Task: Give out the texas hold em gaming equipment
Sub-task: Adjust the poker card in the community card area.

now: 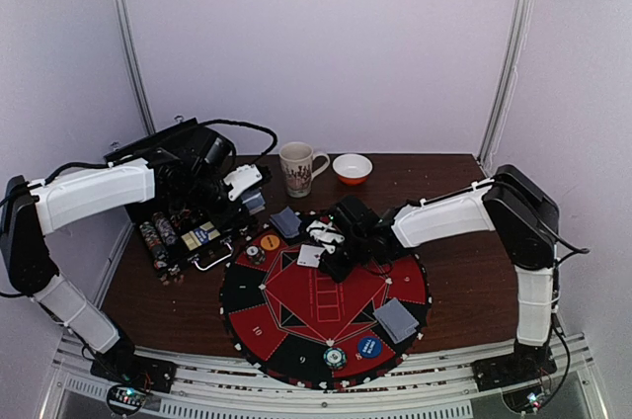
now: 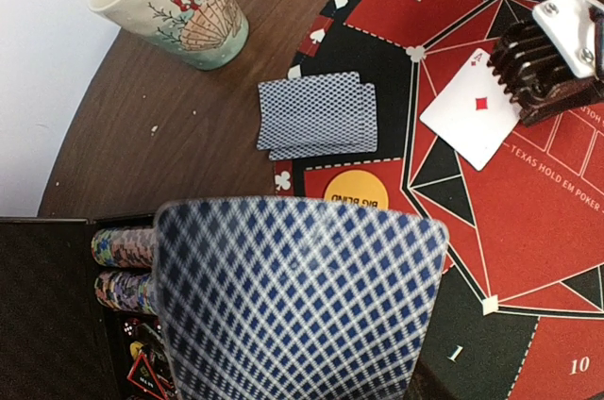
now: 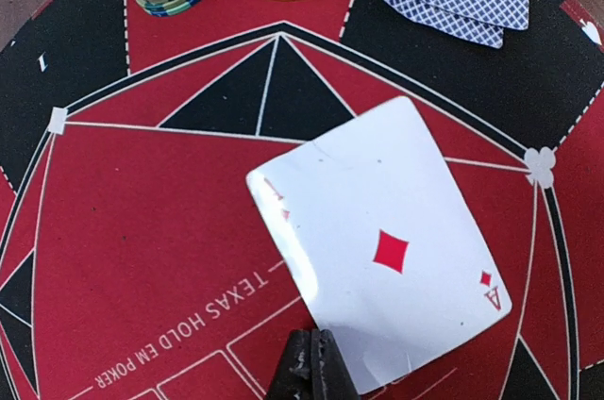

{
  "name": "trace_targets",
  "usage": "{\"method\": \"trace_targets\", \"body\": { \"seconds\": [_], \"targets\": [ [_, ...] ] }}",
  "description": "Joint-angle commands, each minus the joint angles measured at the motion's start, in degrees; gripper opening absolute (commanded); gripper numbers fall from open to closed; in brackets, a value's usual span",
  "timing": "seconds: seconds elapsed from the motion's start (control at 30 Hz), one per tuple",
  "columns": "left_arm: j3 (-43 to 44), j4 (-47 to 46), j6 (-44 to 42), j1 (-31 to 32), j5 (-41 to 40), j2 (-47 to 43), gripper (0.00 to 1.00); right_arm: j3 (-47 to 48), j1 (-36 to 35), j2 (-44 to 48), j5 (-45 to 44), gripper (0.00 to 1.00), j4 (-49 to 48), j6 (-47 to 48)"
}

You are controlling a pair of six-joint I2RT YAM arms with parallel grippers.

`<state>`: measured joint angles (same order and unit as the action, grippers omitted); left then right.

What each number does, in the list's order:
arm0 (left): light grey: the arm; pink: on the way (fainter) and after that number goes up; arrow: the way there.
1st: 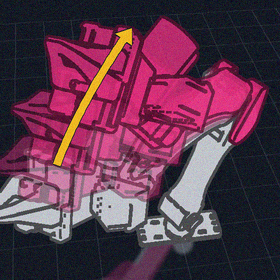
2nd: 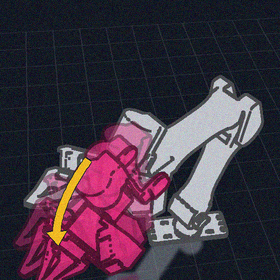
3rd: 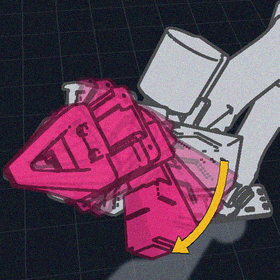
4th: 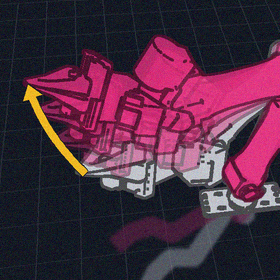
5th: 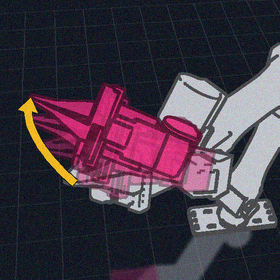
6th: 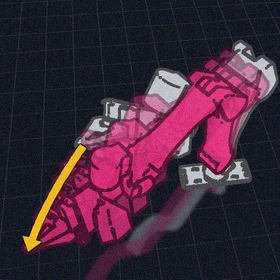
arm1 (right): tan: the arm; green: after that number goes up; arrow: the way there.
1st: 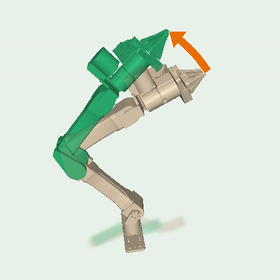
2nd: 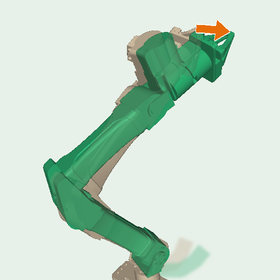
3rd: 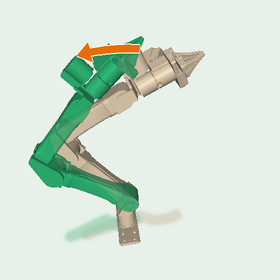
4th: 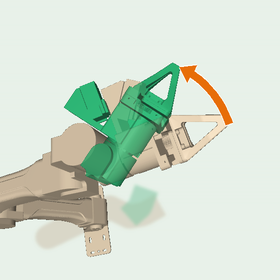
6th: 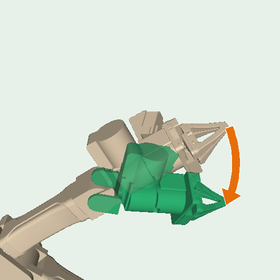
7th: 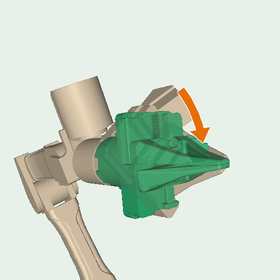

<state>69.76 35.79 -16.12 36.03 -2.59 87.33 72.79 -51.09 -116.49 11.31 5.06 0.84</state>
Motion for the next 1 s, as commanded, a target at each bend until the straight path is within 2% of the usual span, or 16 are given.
{"method": "trace_targets", "body": {
  "seconds": [0.0,0.23,0.53,0.63,0.83,0.97],
  "targets": [
    [1.35,-2.48,0.36,-0.60,0.29,0.27,0.45,0.89,0.72,-0.35,-5.97,0.00,4.47,0.67],
    [1.23,-2.48,0.30,-0.65,0.55,0.30,0.45,3.06,0.98,-1.53,-9.04,0.00,6.15,1.74],
    [1.00,-2.41,0.30,-0.78,0.65,0.12,0.45,4.76,1.04,-1.81,-6.18,0.00,6.63,1.86],
    [1.00,-2.47,0.37,-0.75,0.74,0.12,0.45,4.02,0.89,-0.53,-2.67,0.00,6.23,2.50],
    [1.41,-2.40,0.44,-0.86,0.66,0.54,0.45,5.56,0.80,0.92,9.81,0.00,0.93,-0.26],
    [1.78,-1.90,0.96,-1.10,0.17,0.74,0.45,5.82,0.86,-1.23,11.34,0.00,-5.67,-5.45]
  ]
}}
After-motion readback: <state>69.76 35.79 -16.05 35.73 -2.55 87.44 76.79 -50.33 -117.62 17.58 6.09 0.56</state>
